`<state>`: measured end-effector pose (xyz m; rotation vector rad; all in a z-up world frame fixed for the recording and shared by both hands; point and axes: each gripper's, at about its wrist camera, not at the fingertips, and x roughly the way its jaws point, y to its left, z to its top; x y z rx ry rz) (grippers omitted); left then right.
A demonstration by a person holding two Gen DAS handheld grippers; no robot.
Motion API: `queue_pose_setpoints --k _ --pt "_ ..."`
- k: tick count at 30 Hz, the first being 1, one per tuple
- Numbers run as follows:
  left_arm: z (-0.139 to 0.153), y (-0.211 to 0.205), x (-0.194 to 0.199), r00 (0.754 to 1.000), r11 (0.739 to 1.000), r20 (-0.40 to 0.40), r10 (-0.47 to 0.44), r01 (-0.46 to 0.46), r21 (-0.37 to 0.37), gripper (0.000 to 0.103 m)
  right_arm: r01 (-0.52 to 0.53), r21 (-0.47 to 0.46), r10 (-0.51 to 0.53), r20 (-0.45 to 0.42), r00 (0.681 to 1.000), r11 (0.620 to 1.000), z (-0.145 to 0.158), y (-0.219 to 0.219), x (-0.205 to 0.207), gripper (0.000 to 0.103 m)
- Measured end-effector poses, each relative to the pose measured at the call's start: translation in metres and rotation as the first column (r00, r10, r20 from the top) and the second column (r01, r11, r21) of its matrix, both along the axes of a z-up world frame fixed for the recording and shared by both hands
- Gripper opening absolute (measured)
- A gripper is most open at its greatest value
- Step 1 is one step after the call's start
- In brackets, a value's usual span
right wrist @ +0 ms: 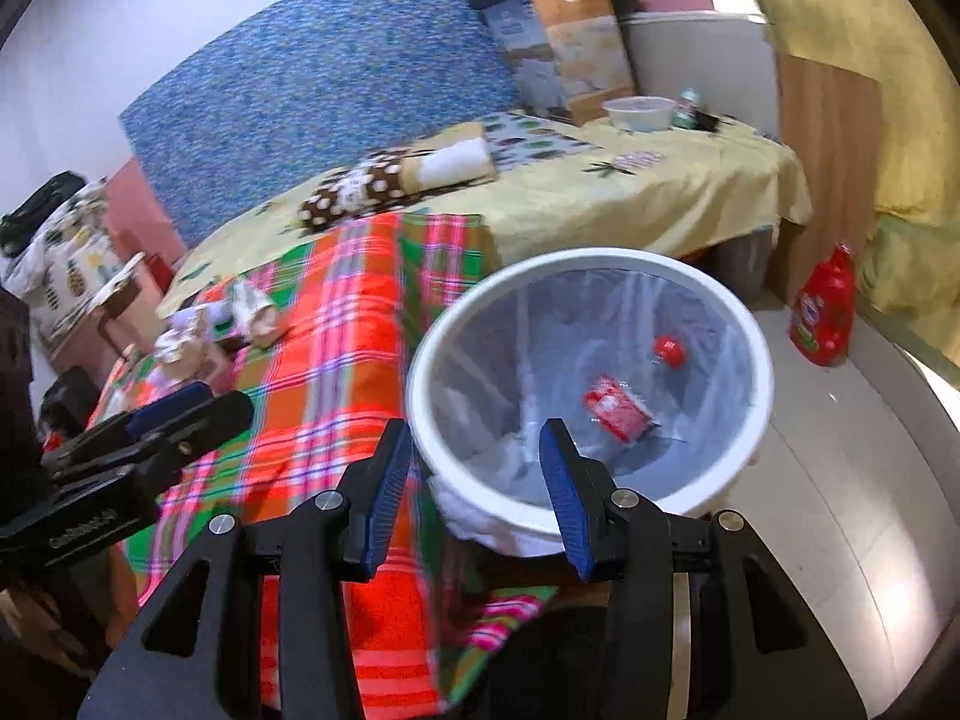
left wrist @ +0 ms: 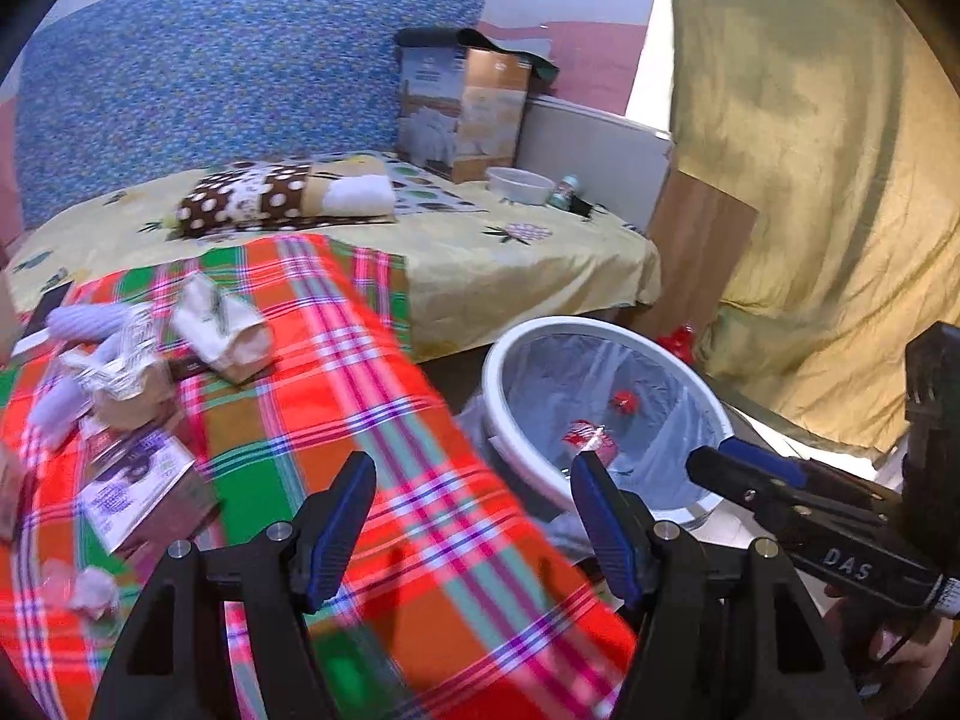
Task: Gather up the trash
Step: 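Open both grippers to drop the wrapper and bottle into the bin, then move both grippers back over the bed toward the remaining trash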
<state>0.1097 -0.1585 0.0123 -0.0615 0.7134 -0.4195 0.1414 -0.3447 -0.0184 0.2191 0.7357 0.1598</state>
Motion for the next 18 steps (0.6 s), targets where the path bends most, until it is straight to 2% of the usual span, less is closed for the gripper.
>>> queue_pose_setpoints --k 13,18 --pt "-0.001 0.072 -0.031 0.987 0.987 0.020 0.158 -0.158 0.000 0.067 -0.169 -0.010 0.169 0.021 0.985 0.986 0.005 0.055 -0.003 0.047" --pt "-0.006 0.099 -0.039 0.976 0.976 -0.004 0.216 -0.215 0.018 0.067 -0.218 -0.011 0.218 0.011 0.976 0.976 0.003 0.076 -0.004 0.047"
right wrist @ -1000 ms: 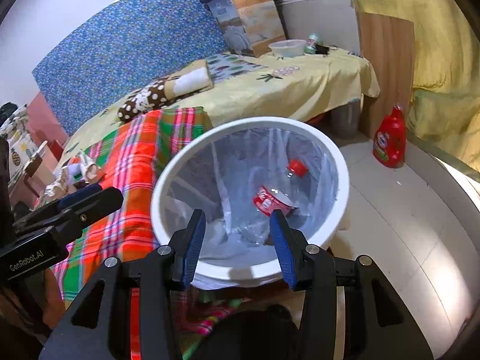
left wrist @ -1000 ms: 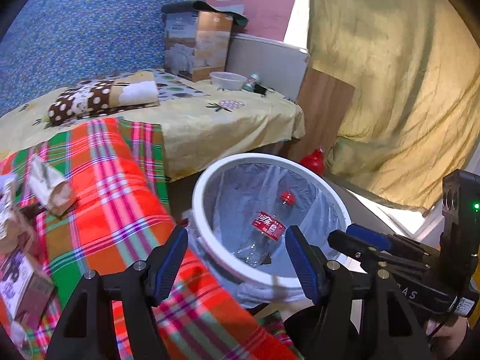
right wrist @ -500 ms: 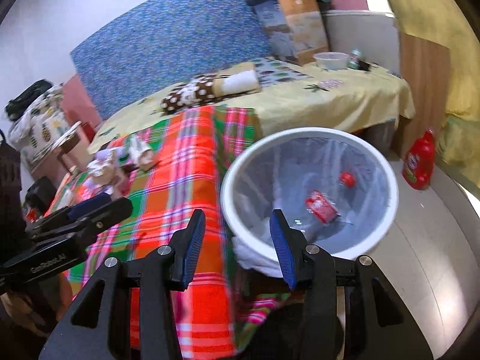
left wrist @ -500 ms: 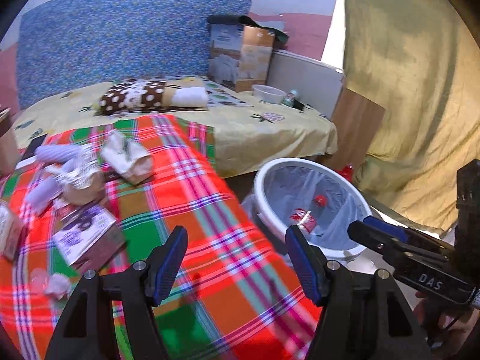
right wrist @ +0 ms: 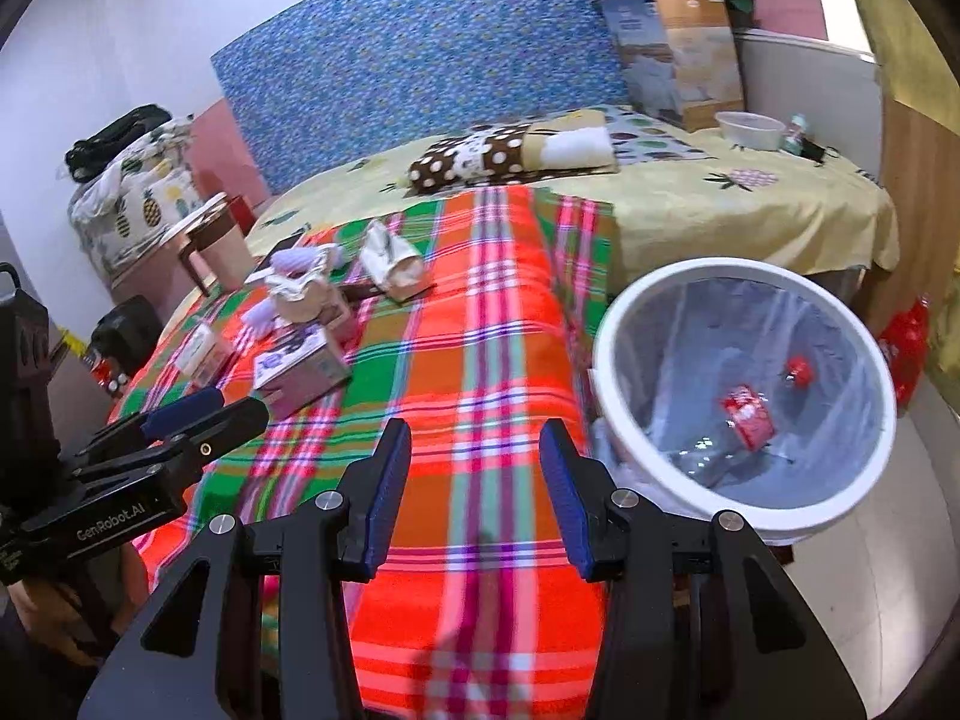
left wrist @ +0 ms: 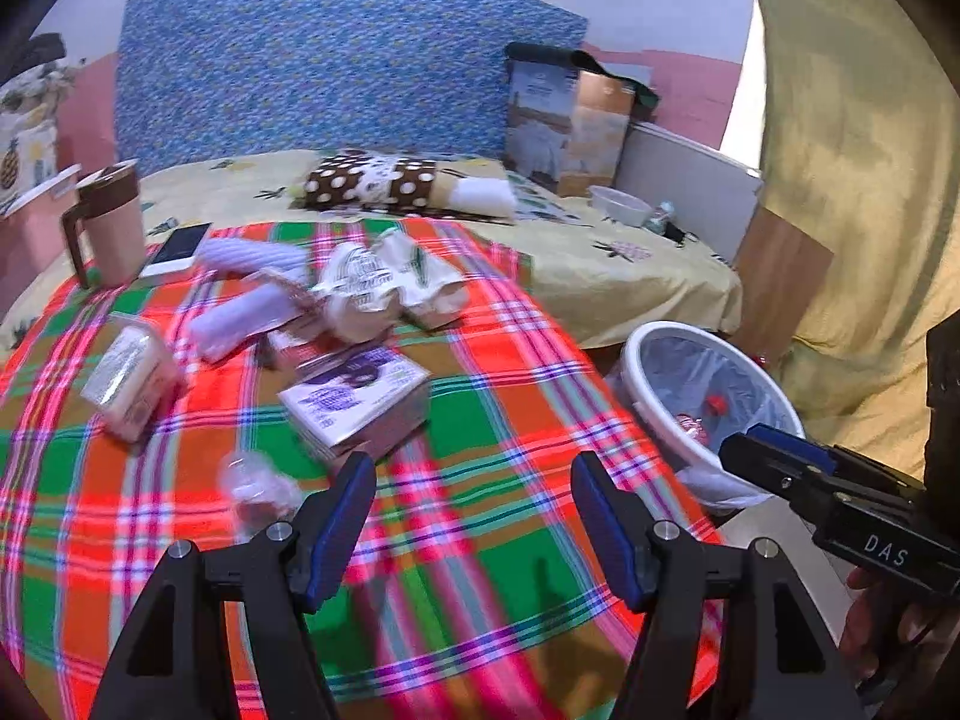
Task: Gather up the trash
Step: 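Move both grippers back over the bed toward the remaining trash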
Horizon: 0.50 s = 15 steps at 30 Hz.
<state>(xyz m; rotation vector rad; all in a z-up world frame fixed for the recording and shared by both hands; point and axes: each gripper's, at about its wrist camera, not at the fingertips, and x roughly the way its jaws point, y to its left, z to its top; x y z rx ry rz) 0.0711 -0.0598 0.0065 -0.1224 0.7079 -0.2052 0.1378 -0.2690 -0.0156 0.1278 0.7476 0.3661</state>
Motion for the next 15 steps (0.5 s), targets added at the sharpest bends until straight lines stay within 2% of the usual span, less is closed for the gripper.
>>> queue_pose_setpoints --k 3,10,15 --pt "-0.003 0.012 -0.006 1.000 0.999 0.008 0.026 -0.026 0.031 0.067 -0.029 -0.004 0.029 0.001 1.000 1.000 0.001 0.011 -0.001 0.047" --pt "-0.012 0.049 -0.011 0.992 0.993 -0.030 0.119 -0.119 0.002 0.066 -0.092 -0.020 0.092 -0.014 0.996 0.996 0.001 0.035 0.003 0.047" --pt "-0.021 0.072 -0.002 0.983 0.984 -0.055 0.177 -0.176 0.008 0.066 -0.109 -0.027 0.108 -0.027 0.994 0.994 -0.001 0.045 0.007 0.047"
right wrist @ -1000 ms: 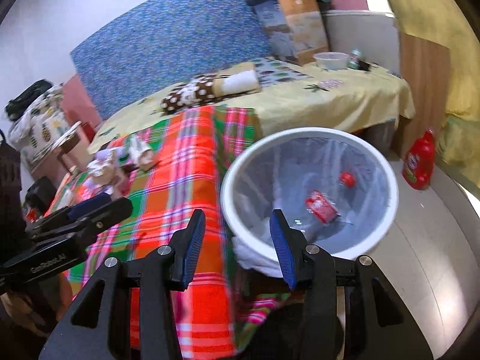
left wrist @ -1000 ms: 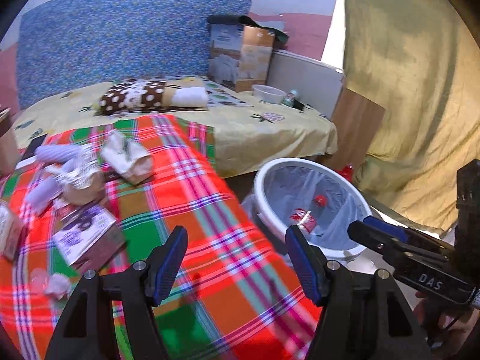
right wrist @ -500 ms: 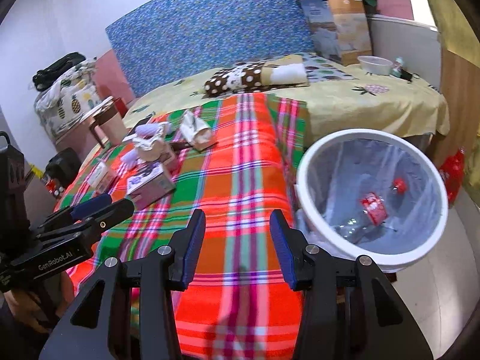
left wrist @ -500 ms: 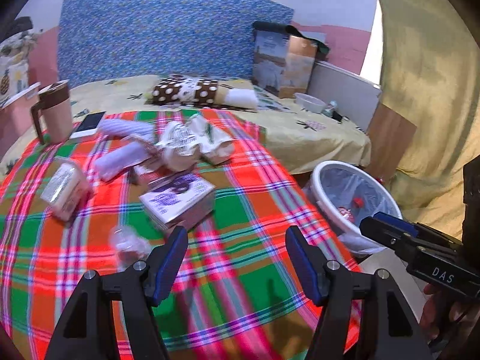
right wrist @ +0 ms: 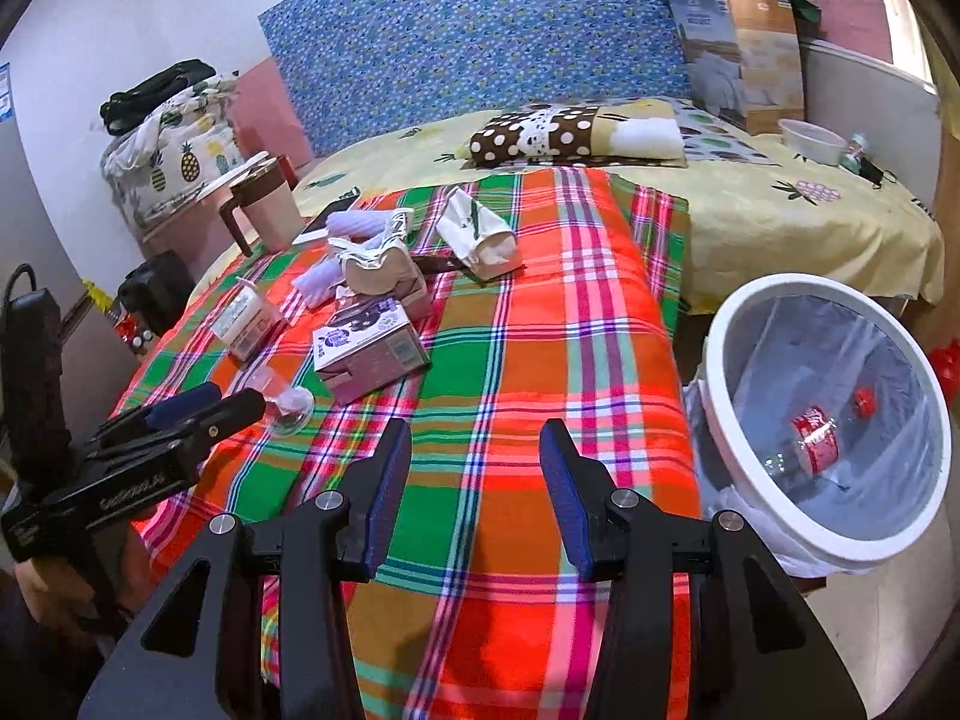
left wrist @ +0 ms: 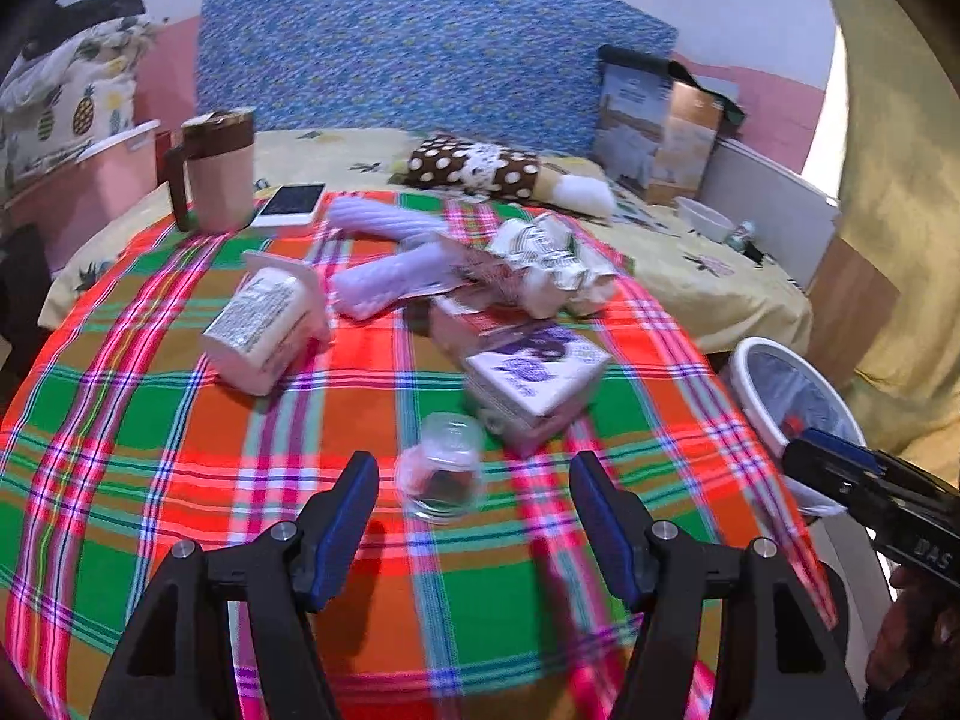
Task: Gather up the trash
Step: 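Move both grippers back over the bed toward the remaining trash, then grasp the clear plastic cup with the left gripper while the right grasps the purple juice carton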
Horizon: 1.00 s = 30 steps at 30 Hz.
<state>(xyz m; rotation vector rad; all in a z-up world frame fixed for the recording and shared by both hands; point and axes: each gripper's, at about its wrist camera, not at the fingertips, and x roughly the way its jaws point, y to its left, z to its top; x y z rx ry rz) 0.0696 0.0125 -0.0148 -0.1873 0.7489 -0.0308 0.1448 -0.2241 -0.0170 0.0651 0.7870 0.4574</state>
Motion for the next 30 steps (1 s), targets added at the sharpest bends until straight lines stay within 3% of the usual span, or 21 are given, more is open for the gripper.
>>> queue_pose_setpoints --k 2,4,9,12,30 --pt "-0.006 0.006 0.006 1.000 1.000 -0.018 0.005 -0.006 -0.009 0.063 -0.003 -0.002 0.003 -0.003 1.000 1.000 -0.001 0.001 0.001 0.047" --pt "-0.012 0.009 0.013 0.999 1.000 -0.037 -0.005 0.005 -0.015 0.052 -0.003 -0.006 0.002 -0.009 1.000 1.000 -0.002 0.002 0.003 0.047" --pt "-0.019 0.006 0.025 0.998 0.999 -0.050 -0.031 0.030 -0.026 0.049 0.003 -0.015 -0.003 -0.021 1.000 1.000 -0.004 0.004 0.007 0.047" --pt "-0.024 0.004 0.032 0.997 0.999 -0.070 -0.043 0.042 -0.019 0.030 0.003 -0.017 -0.004 -0.029 1.000 1.000 -0.005 0.007 0.010 0.047" --pt "-0.011 0.060 0.020 0.999 0.998 -0.035 0.035 -0.037 -0.057 0.030 -0.120 -0.080 0.114 -0.068 0.991 0.990 -0.019 0.099 0.039 0.047"
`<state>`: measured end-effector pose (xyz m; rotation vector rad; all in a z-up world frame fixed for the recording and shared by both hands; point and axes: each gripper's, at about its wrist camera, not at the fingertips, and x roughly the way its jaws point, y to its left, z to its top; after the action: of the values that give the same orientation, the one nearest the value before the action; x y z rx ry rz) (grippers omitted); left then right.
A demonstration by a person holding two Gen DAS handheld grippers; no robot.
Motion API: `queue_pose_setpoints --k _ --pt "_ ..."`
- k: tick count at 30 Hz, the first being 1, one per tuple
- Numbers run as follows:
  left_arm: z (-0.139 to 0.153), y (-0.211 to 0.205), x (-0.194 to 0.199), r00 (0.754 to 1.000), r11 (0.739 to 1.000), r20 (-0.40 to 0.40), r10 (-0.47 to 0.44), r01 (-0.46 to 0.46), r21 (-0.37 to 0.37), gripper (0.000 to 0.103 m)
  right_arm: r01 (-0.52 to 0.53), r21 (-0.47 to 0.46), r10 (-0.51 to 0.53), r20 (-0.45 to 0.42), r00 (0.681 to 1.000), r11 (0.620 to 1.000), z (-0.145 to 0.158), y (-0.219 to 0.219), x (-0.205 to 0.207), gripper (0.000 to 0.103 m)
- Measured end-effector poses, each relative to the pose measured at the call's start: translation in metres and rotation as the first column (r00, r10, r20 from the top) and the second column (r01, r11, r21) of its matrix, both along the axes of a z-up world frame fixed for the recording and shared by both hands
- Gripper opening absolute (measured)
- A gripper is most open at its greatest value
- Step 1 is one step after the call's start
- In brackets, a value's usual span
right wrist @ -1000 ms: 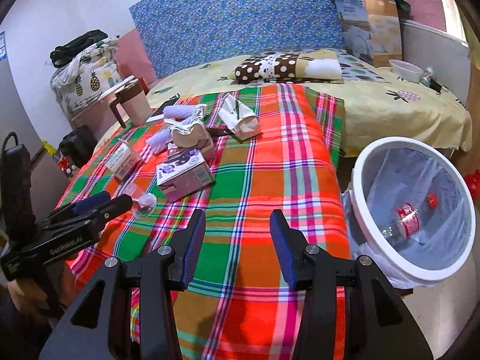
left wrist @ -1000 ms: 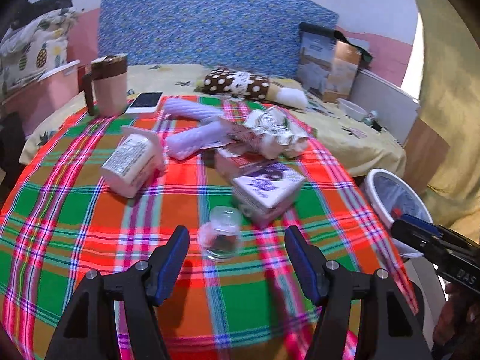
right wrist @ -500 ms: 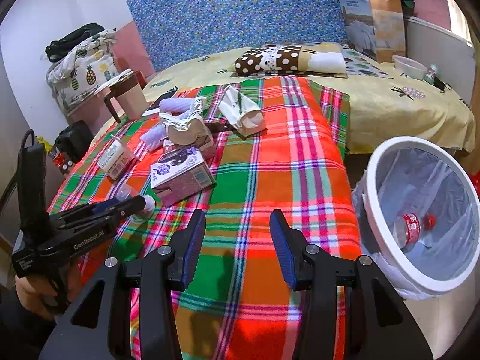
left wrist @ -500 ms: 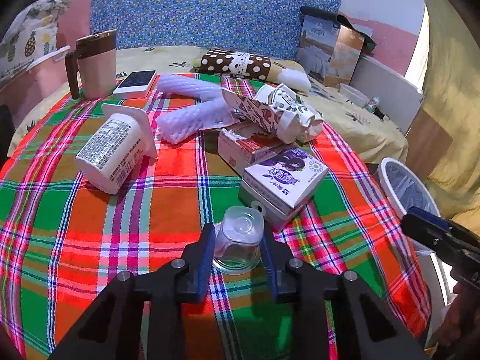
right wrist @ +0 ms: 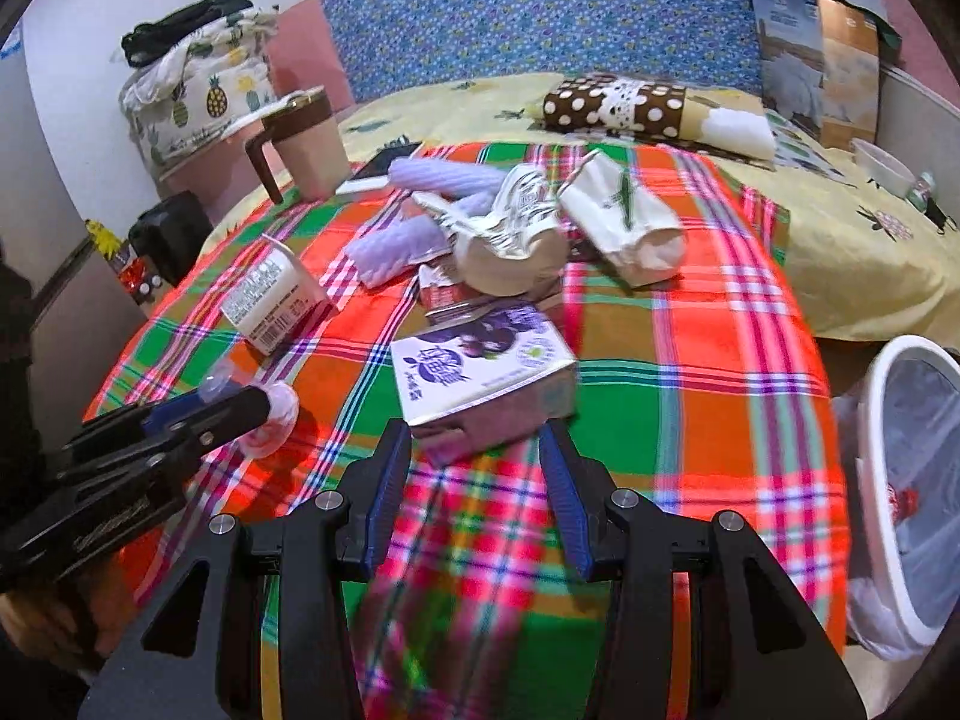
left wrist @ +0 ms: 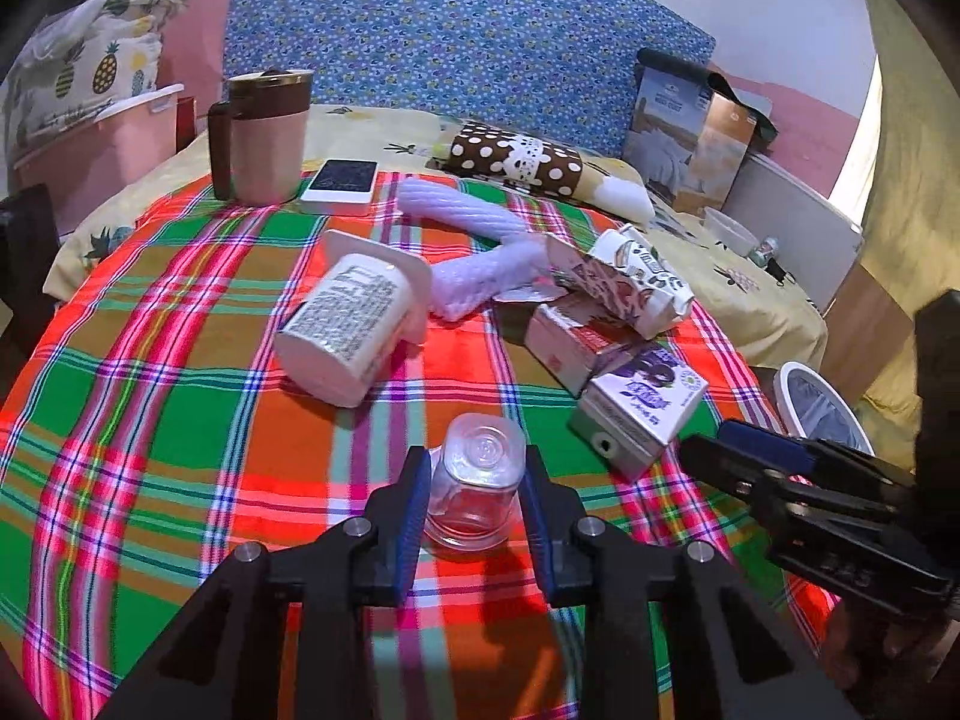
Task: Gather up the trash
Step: 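Grasp the clear plastic cup with the left gripper while the right grasps the purple juice carton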
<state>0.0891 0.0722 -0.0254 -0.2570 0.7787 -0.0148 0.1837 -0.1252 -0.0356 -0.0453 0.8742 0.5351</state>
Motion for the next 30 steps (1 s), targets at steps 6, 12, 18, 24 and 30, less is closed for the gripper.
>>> queue_pose_setpoints --k 6,12,18,24,30 --pt "-0.003 0.006 0.000 1.000 1.000 -0.005 0.002 -0.002 -0.011 0.030 0.030 -0.015 -0.030 -0.005 1.000 0.999 -0.003 -0.005 0.005 0.047" --pt "-0.004 0.002 0.002 1.000 1.000 -0.004 -0.018 0.018 -0.018 0.030 0.193 -0.061 -0.193 0.015 0.981 0.979 -0.004 -0.052 0.009 0.047" --pt "-0.004 -0.002 0.002 1.000 0.999 0.003 -0.027 0.027 -0.024 0.030 0.248 0.023 -0.249 0.026 0.968 0.968 0.012 -0.070 0.002 0.064" --pt "-0.002 0.002 0.000 1.000 1.000 0.004 -0.023 0.023 -0.020 0.030 0.186 0.030 -0.187 0.046 0.981 0.982 0.010 -0.026 0.008 0.074" --pt "-0.005 0.004 0.005 1.000 0.999 -0.003 -0.026 0.026 -0.029 0.030 0.235 -0.027 -0.234 0.044 0.971 0.972 -0.001 -0.019 0.026 0.074"
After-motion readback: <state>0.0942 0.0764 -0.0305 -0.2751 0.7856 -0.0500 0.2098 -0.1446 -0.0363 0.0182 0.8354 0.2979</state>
